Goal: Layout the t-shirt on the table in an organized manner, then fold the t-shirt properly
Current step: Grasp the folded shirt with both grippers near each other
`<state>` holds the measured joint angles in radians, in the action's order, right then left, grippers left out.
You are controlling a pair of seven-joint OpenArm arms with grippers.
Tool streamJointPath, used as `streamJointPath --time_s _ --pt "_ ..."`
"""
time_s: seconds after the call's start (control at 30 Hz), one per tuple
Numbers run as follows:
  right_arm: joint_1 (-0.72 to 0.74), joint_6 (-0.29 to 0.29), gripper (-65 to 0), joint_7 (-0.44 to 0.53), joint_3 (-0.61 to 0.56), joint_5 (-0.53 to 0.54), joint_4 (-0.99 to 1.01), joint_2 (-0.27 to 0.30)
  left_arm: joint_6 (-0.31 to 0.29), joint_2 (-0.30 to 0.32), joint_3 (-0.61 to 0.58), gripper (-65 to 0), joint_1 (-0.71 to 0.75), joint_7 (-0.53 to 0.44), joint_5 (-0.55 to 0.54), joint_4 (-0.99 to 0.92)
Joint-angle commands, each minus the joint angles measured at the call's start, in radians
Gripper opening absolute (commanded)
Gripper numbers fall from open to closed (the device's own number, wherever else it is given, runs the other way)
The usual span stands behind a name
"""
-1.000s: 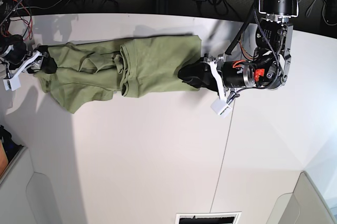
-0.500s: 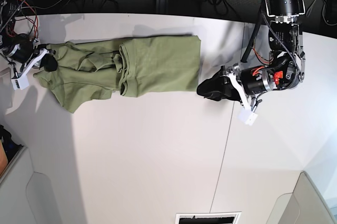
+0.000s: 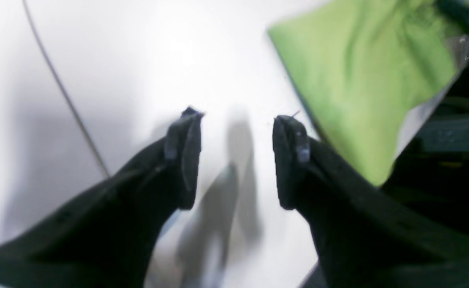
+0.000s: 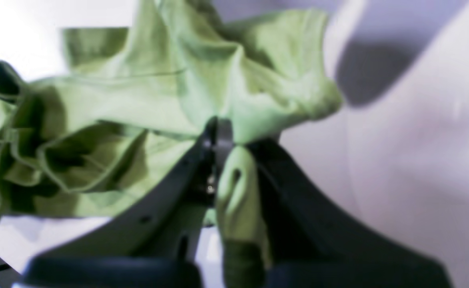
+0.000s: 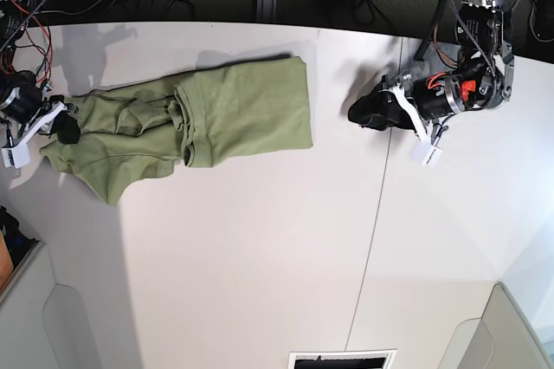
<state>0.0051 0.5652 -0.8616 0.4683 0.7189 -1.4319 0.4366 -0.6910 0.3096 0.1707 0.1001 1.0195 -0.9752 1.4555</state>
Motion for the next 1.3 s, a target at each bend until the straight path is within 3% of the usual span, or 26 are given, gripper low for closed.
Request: streamJointPath --time_s 0.0,0.27,0.57,0.87,1.27 --pt "0.016 0.009 -65.0 0.019 0.008 0.03 -0.04 0.01 -0.007 -0.002 -0.01 -33.5 0.002 -0.008 0.013 0.018" --pt "0.016 0.011 -65.0 -0.027 -0.042 0.04 -0.256 -0.119 -0.007 -0.056 -0.121 -33.5 0.016 -0.04 0.071 0.017" --pt "0.014 0.016 -65.0 -0.026 -0.331 -0.008 -0.304 -0.244 -0.007 -0.066 -0.184 -33.5 0.016 -0.065 0.106 0.017" --pt "0.013 0.015 -65.0 -0.044 -0.584 -0.085 -0.359 -0.251 -0.007 -0.065 -0.183 -33.5 0.016 -0.089 0.129 0.017" --pt "-0.084 0.016 -65.0 -0.074 -0.678 -0.086 -0.43 -0.251 -0.007 -0.066 -0.183 -33.4 0.01 -0.105 0.146 0.017"
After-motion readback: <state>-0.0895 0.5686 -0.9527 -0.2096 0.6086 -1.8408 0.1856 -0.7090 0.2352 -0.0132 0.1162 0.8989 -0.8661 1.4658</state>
